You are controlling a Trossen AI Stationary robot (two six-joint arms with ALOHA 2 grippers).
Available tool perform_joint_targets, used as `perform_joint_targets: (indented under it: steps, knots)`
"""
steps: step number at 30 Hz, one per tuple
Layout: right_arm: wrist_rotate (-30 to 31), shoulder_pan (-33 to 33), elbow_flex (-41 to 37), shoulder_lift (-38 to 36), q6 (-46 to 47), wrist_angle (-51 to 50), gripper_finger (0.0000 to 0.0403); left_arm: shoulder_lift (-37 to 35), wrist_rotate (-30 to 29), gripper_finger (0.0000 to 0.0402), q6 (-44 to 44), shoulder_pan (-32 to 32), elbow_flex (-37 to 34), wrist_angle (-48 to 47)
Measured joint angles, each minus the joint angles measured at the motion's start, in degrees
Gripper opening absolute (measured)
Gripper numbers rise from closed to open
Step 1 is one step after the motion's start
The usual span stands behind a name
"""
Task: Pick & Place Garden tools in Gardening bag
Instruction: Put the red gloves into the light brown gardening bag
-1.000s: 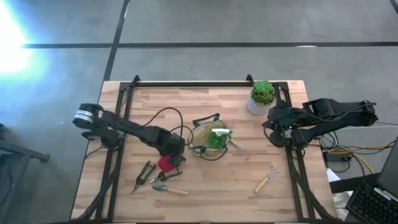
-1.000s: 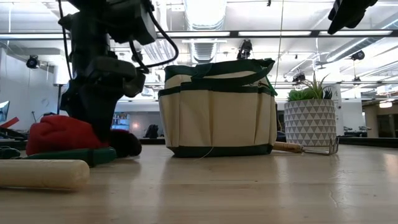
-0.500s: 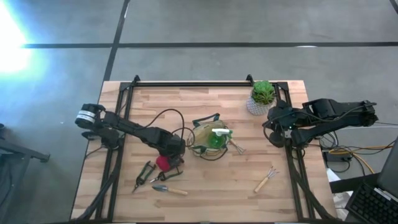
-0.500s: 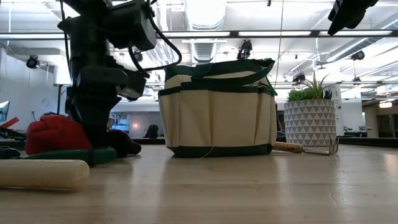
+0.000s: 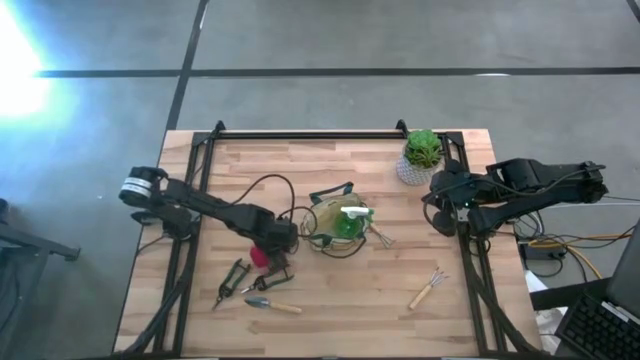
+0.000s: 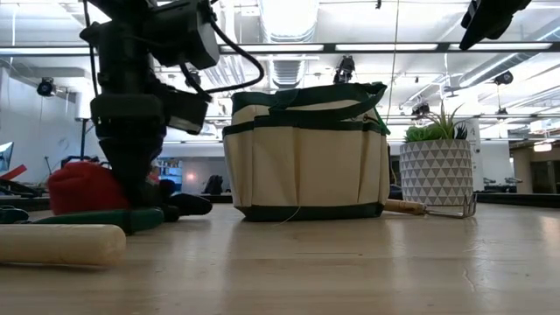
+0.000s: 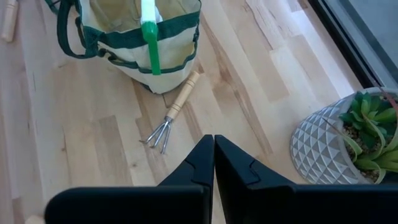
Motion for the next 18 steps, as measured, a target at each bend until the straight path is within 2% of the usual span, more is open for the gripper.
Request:
perform_joint_targets:
  steps: [6, 13, 18]
  knots:
    - [0.0, 0.0, 0.0, 0.0, -0.1, 0.0, 0.0008, -4.2, -2.2, 0.0049, 1.5, 0.0, -0.1, -4.4]
    - [0.0, 0.0, 0.0, 0.0, -0.7, 0.0, 0.0008, -14.4, -9.8, 0.0049, 1.4, -0.1, -0.1, -5.4]
    - [0.0, 0.0, 0.0, 0.0, -0.8, 0.0, 0.0008, -22.7, -18.5, 0.0049, 3.7, -0.1, -0.1, -1.4]
